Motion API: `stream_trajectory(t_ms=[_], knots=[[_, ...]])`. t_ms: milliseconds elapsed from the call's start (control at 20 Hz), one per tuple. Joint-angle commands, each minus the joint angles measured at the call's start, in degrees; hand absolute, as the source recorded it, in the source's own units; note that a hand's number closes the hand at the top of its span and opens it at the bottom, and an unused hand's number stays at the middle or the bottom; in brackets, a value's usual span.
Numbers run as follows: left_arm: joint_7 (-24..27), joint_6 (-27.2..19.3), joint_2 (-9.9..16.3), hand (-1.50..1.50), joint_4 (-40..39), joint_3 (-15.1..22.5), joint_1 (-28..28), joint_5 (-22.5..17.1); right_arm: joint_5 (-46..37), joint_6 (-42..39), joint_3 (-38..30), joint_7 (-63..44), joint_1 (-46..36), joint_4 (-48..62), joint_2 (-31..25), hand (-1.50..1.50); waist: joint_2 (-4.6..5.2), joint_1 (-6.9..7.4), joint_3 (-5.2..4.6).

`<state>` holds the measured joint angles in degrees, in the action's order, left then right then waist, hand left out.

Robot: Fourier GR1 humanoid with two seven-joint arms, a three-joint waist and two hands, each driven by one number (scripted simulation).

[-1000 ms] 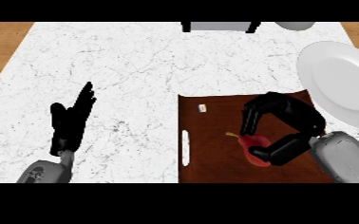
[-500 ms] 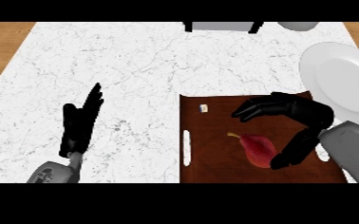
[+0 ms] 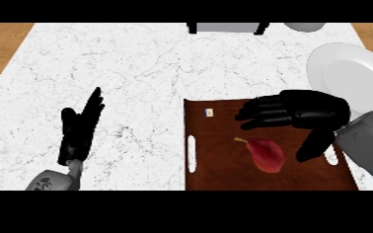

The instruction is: Pick the pear from the tray and place it in the plate

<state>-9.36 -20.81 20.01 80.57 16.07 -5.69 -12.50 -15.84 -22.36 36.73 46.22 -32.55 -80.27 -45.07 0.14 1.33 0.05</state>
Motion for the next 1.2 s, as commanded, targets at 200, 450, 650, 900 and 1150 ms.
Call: stream_trajectory(t_ms=[200,450,650,900,1150], knots=[[0.87,1.0,-0.95,0.0,-1.96,-1.09,-0.7,0.78,-11.15,-6.58,7.66,1.62,-4.87,-0.09,-1.83,-1.5,0.0,-0.66,-0.08],[0.22,-1.17,-2.7,0.0,0.66,-0.16,1.83,3.35,-16.09,-5.04,9.03,1.85,-5.17,4.22,1.85,-1.5,-0.04,-0.64,-0.04],[-1.33,0.18,-1.06,0.0,3.45,-2.05,3.43,2.96,-16.3,-7.69,8.15,0.32,-6.02,4.22,3.75,-1.5,-0.13,-0.69,-0.06],[-0.3,-1.26,-6.69,0.0,-2.62,0.39,-0.67,5.91,-20.6,-3.67,10.7,1.74,-5.2,7.24,6.82,-1.5,0.05,-1.18,-0.07],[-1.31,1.77,-3.13,0.0,2.25,-2.97,2.04,4.82,-22.41,-5.42,9.14,3.68,-6.09,10.16,6.86,-1.5,-0.08,-0.79,-0.05]])
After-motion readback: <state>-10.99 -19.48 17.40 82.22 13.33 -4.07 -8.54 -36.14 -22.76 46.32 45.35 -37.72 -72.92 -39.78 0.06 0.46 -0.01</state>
